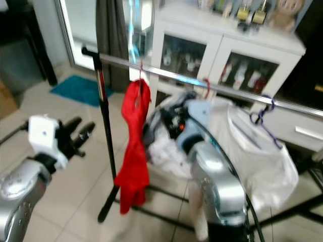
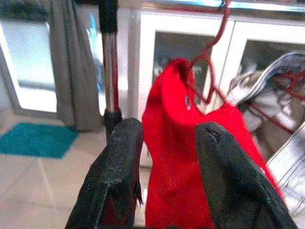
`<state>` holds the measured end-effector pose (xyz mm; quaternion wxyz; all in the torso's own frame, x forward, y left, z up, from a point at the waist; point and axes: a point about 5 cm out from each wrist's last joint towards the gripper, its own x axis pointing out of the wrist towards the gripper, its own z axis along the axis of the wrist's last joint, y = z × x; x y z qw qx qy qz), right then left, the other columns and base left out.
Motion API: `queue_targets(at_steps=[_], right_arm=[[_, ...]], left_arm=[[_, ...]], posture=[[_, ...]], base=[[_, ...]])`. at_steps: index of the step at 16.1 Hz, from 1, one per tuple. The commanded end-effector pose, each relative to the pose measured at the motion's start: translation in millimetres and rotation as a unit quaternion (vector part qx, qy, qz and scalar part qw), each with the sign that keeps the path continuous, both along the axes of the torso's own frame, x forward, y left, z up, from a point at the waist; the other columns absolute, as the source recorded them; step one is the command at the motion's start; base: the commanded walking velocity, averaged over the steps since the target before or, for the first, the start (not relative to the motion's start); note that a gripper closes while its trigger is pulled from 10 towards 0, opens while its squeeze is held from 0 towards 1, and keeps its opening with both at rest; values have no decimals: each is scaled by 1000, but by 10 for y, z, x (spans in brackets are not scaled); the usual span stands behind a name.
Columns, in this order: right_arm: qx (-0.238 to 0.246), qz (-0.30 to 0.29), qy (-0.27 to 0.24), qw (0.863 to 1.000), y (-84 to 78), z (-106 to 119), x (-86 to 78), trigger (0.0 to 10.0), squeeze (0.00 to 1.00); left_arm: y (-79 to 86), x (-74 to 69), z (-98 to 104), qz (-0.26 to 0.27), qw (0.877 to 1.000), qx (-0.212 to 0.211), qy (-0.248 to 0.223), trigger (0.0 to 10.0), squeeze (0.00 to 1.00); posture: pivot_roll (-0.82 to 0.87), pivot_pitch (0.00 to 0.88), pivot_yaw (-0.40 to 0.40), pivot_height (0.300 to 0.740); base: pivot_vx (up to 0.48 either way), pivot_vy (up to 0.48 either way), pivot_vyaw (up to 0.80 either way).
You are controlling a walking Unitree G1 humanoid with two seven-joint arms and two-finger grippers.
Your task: Hang hanger
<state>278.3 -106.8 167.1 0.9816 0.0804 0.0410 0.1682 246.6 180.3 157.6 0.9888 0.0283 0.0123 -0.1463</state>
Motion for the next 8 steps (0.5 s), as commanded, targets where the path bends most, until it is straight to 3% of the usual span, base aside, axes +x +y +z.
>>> queue_targets(at_steps=[1,6,7,8], right_arm=[[-15,-19,8,1000,-103,-62,13,10000,0],[-5,-10,19,1000,-62,-97,72,10000,0],[7,-24,24,999,-89,-109,73,10000,1000],[9,-34,32,999,-123,-136,64,10000,1000]], left_arm=[[-85,22,-8,-16,1000,4,-3,10000,0],[-115,102,27,-18,1000,0,-6,10000,0],[-110,110,20,-21,1000,-1,-3,10000,0],[-106,117,17,-24,1000,2,-1,10000,0]], posture=[[-48,0,-60,740],[-58,0,-33,740],[-59,0,-30,740],[-61,0,-26,740]], base=[[0,-255,0],[0,0,0],[0,0,0],[0,0,0]])
